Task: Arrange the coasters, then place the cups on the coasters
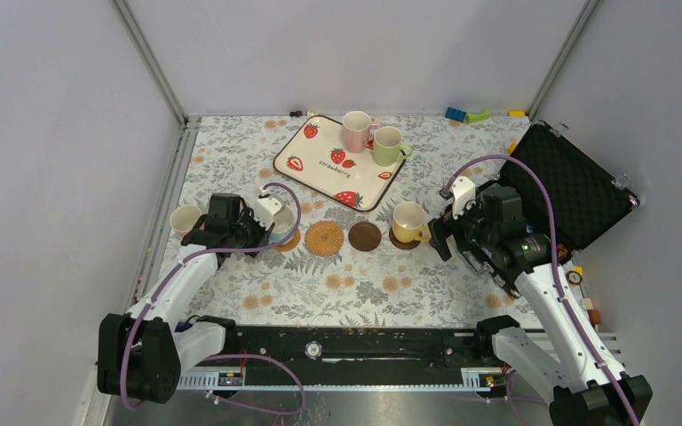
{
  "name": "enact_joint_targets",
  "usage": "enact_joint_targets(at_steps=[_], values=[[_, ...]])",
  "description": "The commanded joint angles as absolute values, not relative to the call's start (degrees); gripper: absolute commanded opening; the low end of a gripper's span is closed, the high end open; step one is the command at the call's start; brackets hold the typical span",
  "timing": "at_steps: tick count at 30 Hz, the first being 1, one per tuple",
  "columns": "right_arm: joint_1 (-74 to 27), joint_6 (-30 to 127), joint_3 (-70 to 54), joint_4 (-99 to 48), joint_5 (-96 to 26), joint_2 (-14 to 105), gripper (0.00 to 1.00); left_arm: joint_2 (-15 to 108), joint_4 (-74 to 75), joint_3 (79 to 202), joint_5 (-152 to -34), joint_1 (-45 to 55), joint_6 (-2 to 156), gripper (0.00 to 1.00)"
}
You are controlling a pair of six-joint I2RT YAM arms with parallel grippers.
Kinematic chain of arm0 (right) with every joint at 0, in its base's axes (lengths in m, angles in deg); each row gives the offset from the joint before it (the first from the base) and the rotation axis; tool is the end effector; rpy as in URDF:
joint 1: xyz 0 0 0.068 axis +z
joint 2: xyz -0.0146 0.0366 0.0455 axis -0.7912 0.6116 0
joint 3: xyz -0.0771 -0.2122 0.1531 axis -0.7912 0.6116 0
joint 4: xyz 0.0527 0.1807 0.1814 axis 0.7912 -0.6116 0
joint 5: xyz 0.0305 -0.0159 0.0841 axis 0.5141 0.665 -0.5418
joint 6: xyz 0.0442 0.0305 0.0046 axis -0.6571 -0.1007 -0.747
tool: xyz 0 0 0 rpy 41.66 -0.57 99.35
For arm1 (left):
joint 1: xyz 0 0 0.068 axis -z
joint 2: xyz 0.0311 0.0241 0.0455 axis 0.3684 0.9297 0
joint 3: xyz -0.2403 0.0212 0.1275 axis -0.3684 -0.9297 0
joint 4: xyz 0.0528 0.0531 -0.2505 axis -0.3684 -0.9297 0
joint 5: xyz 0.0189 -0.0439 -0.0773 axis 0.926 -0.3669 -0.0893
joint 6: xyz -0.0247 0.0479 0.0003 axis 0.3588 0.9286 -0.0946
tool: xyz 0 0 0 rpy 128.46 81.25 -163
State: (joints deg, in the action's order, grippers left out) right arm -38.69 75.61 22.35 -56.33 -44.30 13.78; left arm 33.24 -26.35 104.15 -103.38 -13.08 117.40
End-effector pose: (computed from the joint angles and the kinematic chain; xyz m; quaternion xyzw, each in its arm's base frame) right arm 0.1766 0.0535 0.2942 -0.3202 0.8207 0.1052 0.4614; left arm 0.2073 -0.0427 0.2097 0.3520 0.8612 -0.0921 0.3550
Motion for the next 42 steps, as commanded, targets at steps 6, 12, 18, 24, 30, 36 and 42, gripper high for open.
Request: enact_joint_targets(at_steps=[6,12,18,24,30,36,42], values=[[-38.5,75.5,22.1,-55.4,-43.8,13.3,0.99,32.9,-22.1,105.9,-104.9,-13.3,118.8,0.22],[-38.5,75.6,22.2,-55.4,-43.8,13.2,0.99,32.4,-22.4,105.7,-105.0,-13.3,119.2,0.49],[-38.5,75.6,22.1,-55.4,-43.8,13.3,0.99,31.5,-22.6,105.5,-105.2,-13.3,119.4,0.78],[-38.5,75.5,22.2,-55.3,-43.5,13.2,0.99,28.3,-23.7,104.7,-108.4,-13.3,120.4,0.99],[-38.5,75.5,22.0,-55.2,-43.1,13.0,1.00,23.4,-25.1,103.8,-113.2,-13.7,121.3,0.99],[-38.5,75.3,21.9,-55.2,-42.1,12.8,1.00,19.7,-27.1,104.2,-117.8,-14.9,121.7,0.99],[-38.5,75.0,22.3,-54.1,-41.2,12.2,1.00,19.1,-28.8,106.5,-116.8,-15.0,120.6,0.99]])
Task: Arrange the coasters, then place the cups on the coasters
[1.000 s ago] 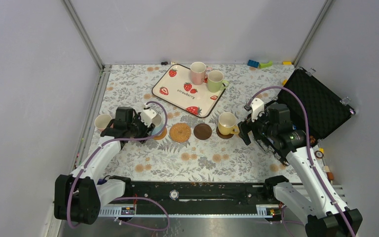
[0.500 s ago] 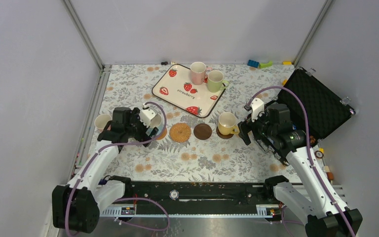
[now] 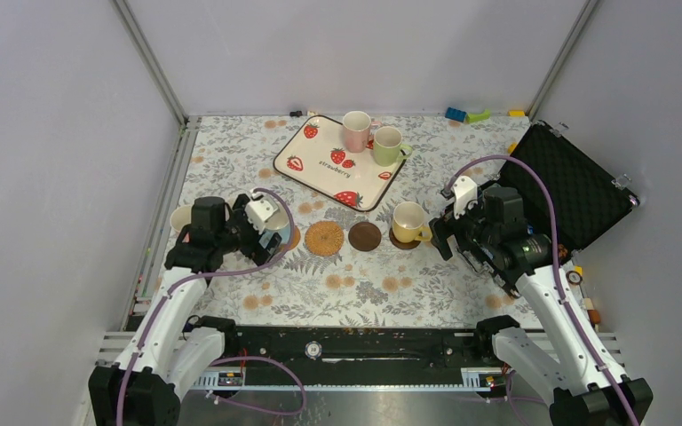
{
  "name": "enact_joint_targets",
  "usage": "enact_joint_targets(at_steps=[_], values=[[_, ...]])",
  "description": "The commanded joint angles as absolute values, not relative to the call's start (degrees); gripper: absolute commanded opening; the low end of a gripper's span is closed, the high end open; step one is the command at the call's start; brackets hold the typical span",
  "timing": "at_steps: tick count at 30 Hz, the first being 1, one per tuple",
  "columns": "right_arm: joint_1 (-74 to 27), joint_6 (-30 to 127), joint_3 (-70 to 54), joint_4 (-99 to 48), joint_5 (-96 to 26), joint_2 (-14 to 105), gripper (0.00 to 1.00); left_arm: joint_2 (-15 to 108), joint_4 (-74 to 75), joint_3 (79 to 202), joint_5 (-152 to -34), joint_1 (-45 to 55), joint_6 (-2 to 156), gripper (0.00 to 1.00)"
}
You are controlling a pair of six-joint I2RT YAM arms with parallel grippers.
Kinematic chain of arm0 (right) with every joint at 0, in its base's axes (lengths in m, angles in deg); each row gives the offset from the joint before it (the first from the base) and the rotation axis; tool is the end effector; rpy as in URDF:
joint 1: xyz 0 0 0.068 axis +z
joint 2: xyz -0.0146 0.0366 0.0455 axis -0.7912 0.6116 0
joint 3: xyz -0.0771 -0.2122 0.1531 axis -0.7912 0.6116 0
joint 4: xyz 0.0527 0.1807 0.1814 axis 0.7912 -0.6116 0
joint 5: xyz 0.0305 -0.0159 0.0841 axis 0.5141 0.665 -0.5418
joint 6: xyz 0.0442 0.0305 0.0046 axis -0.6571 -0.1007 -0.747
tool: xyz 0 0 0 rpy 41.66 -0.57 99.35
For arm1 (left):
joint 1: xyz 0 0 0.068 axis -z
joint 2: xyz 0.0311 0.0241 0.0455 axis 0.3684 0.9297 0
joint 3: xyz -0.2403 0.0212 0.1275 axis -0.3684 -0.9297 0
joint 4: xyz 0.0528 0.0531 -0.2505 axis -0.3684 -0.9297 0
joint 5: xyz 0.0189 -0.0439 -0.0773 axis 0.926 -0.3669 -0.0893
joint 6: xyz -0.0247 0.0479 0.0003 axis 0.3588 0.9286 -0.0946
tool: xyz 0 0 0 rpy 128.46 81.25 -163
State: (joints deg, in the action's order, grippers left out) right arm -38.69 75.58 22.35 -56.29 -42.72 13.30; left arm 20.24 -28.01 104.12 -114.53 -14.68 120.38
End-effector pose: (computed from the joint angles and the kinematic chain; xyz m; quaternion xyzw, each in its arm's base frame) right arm 0.1756 0.0523 0.2955 -0.3144 0.8221 0.0927 0.4655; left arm 0.1772 -0.0394 0.2495 0.3961 0.7856 -0.1380 0.4549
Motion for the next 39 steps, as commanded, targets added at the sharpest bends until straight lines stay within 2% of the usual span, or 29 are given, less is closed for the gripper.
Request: enact_joint_targets(at_steps=[1,10,15,22,29,39], values=[[-38.5,74.9,22.1,-54.1,-41.0,12.1,1.00,18.8,-29.5,107.6,-116.0,-15.1,119.9,0.99],[-38.5,74.0,16.6,-54.0,-36.7,12.1,1.00,16.2,-36.5,119.6,-105.8,-15.0,111.7,0.99],[-38.5,76.8,7.4,-57.2,-34.8,18.5,1.00,13.8,-37.9,120.8,-97.4,-15.0,106.9,0.99],[-38.5,78.1,-7.9,-57.2,-36.1,35.4,1.00,8.4,-32.3,111.7,-91.0,-15.0,103.7,0.99],[-38.5,79.8,-23.9,-58.6,-41.5,56.8,1.00,4.5,-31.2,108.4,-96.5,-15.1,104.3,0.99],[-38.5,77.7,-47.0,-64.9,-41.2,85.3,0.97,2.6,-31.5,107.7,-99.2,-15.9,104.5,0.99]])
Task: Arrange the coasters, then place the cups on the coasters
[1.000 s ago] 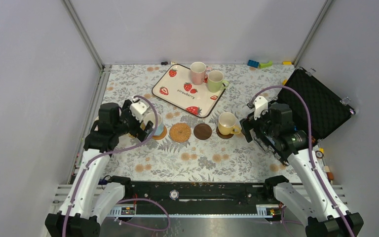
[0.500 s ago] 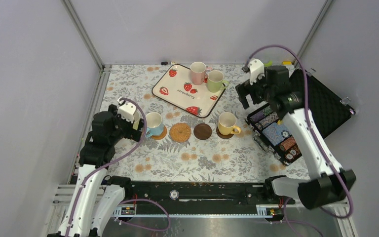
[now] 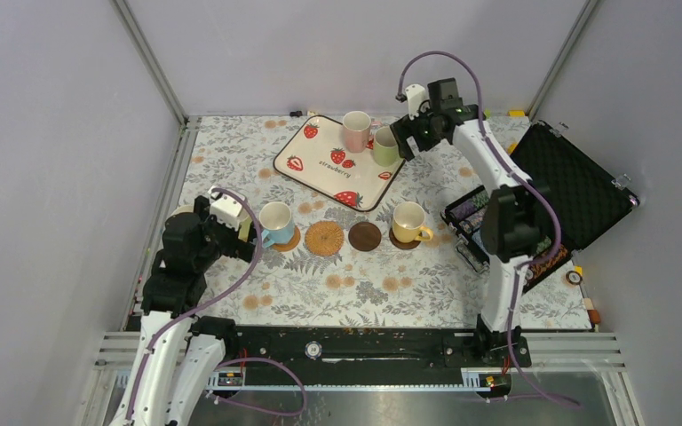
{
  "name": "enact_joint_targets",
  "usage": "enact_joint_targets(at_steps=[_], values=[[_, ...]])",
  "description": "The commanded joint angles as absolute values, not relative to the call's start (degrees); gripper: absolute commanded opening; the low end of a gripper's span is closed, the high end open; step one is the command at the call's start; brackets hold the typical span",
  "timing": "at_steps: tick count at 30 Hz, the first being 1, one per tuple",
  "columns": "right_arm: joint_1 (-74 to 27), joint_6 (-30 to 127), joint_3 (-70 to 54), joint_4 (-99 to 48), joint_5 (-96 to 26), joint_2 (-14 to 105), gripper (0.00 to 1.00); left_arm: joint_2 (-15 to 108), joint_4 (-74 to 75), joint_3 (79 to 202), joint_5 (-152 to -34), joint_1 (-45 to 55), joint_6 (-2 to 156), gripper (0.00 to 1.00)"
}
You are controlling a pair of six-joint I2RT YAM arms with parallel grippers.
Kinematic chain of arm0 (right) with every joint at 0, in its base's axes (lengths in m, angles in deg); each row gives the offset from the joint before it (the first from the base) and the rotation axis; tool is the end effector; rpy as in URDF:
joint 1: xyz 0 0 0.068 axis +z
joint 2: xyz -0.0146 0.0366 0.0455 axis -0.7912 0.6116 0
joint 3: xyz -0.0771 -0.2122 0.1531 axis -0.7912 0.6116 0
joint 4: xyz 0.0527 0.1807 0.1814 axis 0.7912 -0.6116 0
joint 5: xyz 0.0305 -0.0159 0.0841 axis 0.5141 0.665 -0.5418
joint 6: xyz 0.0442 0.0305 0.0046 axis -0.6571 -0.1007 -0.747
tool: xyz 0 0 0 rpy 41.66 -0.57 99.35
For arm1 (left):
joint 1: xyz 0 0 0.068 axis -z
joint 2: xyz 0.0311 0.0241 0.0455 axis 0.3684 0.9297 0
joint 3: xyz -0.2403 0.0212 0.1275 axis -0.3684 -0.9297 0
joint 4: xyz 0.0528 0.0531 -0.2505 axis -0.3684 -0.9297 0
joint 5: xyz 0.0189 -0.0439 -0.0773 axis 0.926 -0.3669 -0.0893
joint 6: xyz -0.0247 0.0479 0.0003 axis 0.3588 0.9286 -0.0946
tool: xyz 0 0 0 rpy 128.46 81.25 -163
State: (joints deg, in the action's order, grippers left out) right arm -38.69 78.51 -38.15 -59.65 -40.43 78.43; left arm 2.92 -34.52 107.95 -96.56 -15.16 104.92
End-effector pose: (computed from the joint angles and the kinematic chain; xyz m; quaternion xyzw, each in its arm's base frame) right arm 0.4428 0.1156 0.3063 -0.3299 0.8495 0.0717 0.4055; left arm 0.1272 -0.0218 0.3008 0.2230 0.8087 -0.0401 0.5429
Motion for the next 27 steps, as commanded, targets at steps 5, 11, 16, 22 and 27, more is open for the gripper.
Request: enact_joint_targets(at_steps=[5,11,16,22,27], values=[[-38.5,76.0,-60.0,-72.4,-43.2,95.3,0.94,3.3,-31.4,107.6,-100.3,-16.8,104.8,0.99],[-38.5,73.8,-70.7,-76.4,-46.3,102.1,0.94,4.1,-31.6,107.6,-101.0,-17.3,105.1,0.99],[-38.5,73.1,-72.3,-76.6,-46.8,103.8,0.92,4.5,-31.5,107.6,-101.2,-17.6,105.2,0.99],[-38.5,74.3,-69.1,-77.6,-49.6,103.0,0.92,4.2,-31.6,107.6,-101.2,-17.7,105.2,0.99],[-38.5,74.3,-68.4,-77.7,-50.3,103.3,0.92,4.1,-31.7,107.6,-101.4,-17.8,105.3,0.99]])
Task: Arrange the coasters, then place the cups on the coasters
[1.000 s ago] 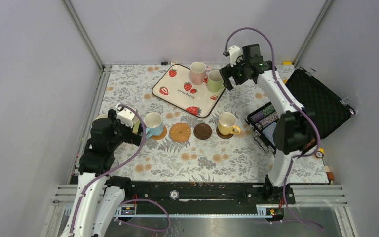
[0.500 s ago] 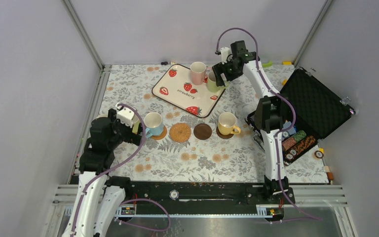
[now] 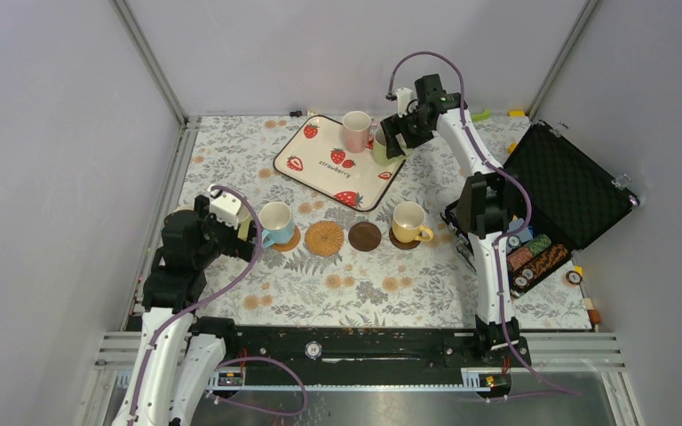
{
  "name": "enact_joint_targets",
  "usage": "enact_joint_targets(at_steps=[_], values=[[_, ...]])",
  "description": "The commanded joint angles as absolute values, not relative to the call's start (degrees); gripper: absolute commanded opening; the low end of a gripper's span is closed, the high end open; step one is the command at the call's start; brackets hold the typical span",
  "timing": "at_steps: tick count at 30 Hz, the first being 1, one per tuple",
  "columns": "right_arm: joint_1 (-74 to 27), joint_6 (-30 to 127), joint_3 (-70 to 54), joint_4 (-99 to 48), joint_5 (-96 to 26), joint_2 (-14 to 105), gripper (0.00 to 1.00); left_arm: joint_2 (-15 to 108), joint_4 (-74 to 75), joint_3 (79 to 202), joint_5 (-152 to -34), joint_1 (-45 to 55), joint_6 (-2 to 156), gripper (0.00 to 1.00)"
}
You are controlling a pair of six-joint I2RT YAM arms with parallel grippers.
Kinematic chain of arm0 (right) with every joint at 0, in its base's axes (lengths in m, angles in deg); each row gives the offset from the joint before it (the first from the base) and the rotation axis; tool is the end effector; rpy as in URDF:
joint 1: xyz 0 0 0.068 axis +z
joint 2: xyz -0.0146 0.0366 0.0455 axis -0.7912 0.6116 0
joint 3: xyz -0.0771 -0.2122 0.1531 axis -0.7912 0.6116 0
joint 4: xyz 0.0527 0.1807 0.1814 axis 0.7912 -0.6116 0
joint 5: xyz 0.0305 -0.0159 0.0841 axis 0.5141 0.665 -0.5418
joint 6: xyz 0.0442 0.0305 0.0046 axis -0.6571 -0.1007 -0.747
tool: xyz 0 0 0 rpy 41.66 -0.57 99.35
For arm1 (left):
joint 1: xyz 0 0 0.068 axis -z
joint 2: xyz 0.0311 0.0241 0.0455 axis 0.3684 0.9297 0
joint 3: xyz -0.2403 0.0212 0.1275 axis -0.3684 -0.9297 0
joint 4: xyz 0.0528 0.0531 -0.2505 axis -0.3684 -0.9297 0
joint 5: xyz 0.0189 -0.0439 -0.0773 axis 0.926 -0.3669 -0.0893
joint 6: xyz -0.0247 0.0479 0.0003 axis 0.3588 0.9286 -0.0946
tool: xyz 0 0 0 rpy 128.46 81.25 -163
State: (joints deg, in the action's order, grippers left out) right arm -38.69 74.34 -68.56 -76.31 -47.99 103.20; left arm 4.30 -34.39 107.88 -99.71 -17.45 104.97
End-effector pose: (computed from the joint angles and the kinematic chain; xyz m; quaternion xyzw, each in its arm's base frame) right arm 0.5110 0.1367 0.2510 -0.3153 0.8819 0.1566 0.3135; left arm 0.1320 -0.0189 0.2981 0.2210 0.8138 -0.0538 0.5348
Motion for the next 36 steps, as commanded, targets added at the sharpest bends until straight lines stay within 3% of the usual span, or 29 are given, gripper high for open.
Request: enact_joint_targets(at_steps=[1,8,14,22,36], values=[[-38.5,74.1,-68.6,-77.7,-50.3,103.5,0.92,4.0,-31.7,107.6,-101.4,-17.8,105.3,0.99],[-38.5,73.0,-69.3,-77.7,-52.7,103.7,0.91,3.9,-31.7,107.5,-101.5,-18.0,105.2,0.99],[-38.5,74.2,-71.5,-82.2,-61.8,103.9,0.86,4.1,-31.7,107.5,-101.6,-18.1,105.2,0.99],[-38.5,70.4,-73.0,-79.0,-50.5,103.7,0.86,4.0,-31.7,107.4,-101.7,-18.1,105.3,0.99],[-38.2,68.1,-77.8,-79.4,-45.0,109.2,0.86,5.0,-31.5,107.2,-101.8,-18.1,105.5,0.99]])
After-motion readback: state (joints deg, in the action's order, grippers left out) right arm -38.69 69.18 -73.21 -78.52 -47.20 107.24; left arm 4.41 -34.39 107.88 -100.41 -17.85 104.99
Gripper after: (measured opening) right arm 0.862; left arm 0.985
